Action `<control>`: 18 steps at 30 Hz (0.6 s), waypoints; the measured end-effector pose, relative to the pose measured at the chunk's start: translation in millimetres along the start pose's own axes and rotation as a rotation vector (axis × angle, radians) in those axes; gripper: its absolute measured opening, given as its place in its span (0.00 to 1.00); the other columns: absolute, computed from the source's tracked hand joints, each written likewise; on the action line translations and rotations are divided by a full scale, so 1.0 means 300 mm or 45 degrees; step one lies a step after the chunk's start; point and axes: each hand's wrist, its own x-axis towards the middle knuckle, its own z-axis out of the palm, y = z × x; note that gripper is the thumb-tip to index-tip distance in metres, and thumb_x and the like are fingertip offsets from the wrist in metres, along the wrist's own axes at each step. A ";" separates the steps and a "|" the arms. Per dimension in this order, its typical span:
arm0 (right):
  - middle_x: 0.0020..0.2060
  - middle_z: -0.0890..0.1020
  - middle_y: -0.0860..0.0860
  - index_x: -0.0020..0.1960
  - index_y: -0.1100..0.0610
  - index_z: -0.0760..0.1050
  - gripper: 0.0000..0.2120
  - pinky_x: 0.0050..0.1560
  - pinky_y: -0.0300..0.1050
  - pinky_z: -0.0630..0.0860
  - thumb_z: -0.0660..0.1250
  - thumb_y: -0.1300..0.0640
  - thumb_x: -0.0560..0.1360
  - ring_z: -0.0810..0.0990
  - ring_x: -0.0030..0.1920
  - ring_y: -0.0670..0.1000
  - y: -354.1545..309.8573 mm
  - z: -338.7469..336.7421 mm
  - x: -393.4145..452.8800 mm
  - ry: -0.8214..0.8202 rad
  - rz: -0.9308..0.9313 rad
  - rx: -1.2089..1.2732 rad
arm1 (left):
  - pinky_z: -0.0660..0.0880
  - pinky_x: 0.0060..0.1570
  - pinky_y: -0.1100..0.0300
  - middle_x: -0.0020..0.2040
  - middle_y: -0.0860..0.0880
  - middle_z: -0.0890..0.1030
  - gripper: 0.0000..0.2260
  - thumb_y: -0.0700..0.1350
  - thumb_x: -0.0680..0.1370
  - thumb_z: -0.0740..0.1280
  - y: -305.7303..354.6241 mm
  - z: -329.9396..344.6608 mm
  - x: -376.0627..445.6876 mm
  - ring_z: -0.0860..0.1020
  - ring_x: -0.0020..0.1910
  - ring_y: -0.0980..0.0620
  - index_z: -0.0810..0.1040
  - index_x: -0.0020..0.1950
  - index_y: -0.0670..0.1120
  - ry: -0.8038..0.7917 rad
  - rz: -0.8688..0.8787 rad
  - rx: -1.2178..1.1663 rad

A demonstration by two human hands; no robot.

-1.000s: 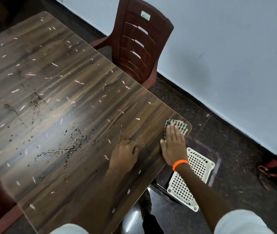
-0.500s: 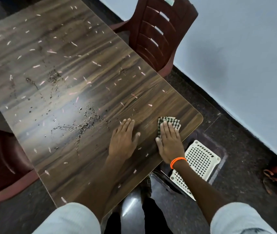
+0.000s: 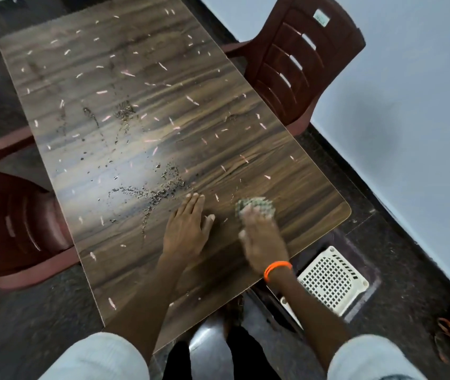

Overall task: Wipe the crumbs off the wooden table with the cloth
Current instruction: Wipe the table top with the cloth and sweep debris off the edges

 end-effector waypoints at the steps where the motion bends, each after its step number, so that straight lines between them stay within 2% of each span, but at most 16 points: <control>1: 0.82 0.54 0.53 0.82 0.56 0.51 0.30 0.79 0.58 0.52 0.53 0.49 0.84 0.51 0.82 0.54 0.069 -0.044 0.054 0.033 0.134 -0.039 | 0.54 0.77 0.49 0.80 0.50 0.61 0.29 0.62 0.82 0.51 -0.005 0.002 -0.006 0.56 0.80 0.50 0.59 0.80 0.50 0.004 -0.005 -0.005; 4: 0.82 0.49 0.51 0.83 0.56 0.46 0.29 0.81 0.55 0.46 0.49 0.48 0.85 0.45 0.82 0.52 0.174 -0.123 0.158 0.010 0.347 -0.055 | 0.51 0.76 0.52 0.80 0.50 0.61 0.28 0.62 0.83 0.50 -0.010 0.008 -0.016 0.56 0.80 0.51 0.58 0.80 0.50 0.030 -0.005 0.002; 7: 0.82 0.49 0.54 0.82 0.57 0.46 0.31 0.81 0.55 0.45 0.50 0.47 0.84 0.45 0.82 0.54 0.091 -0.108 0.177 0.027 0.385 -0.057 | 0.53 0.76 0.52 0.80 0.50 0.61 0.28 0.61 0.83 0.50 -0.007 0.017 -0.013 0.56 0.80 0.51 0.59 0.80 0.50 0.042 -0.026 -0.003; 9: 0.82 0.51 0.54 0.82 0.57 0.48 0.31 0.81 0.56 0.47 0.53 0.47 0.83 0.47 0.82 0.54 0.003 -0.072 0.149 -0.001 0.212 -0.042 | 0.55 0.76 0.50 0.80 0.50 0.62 0.28 0.62 0.83 0.50 0.000 0.027 -0.006 0.56 0.80 0.51 0.60 0.80 0.50 0.035 -0.041 0.010; 11: 0.82 0.50 0.53 0.82 0.56 0.49 0.32 0.80 0.57 0.50 0.53 0.47 0.83 0.46 0.82 0.54 -0.081 -0.026 0.109 -0.079 -0.070 -0.037 | 0.56 0.76 0.50 0.80 0.50 0.62 0.28 0.61 0.83 0.50 0.011 0.038 0.005 0.57 0.80 0.51 0.60 0.80 0.50 0.024 -0.044 0.032; 15: 0.82 0.54 0.49 0.82 0.53 0.52 0.30 0.81 0.52 0.49 0.51 0.43 0.84 0.44 0.82 0.50 -0.118 0.027 0.055 -0.238 -0.584 -0.111 | 0.57 0.76 0.51 0.80 0.50 0.61 0.28 0.60 0.83 0.51 0.036 0.053 0.017 0.56 0.80 0.52 0.59 0.80 0.49 -0.002 -0.050 0.050; 17: 0.81 0.56 0.49 0.82 0.52 0.52 0.30 0.81 0.52 0.51 0.53 0.44 0.83 0.47 0.82 0.49 -0.038 -0.006 0.101 -0.239 -0.664 -0.161 | 0.57 0.76 0.52 0.80 0.50 0.61 0.28 0.60 0.83 0.51 0.038 0.054 0.013 0.56 0.80 0.52 0.60 0.80 0.49 0.006 -0.055 0.046; 18: 0.81 0.55 0.49 0.82 0.52 0.52 0.31 0.81 0.53 0.52 0.54 0.44 0.83 0.48 0.82 0.50 0.012 -0.033 0.134 -0.206 -0.601 -0.169 | 0.58 0.76 0.52 0.80 0.50 0.62 0.28 0.61 0.83 0.51 0.035 0.053 0.008 0.57 0.80 0.51 0.60 0.80 0.49 0.013 -0.058 0.040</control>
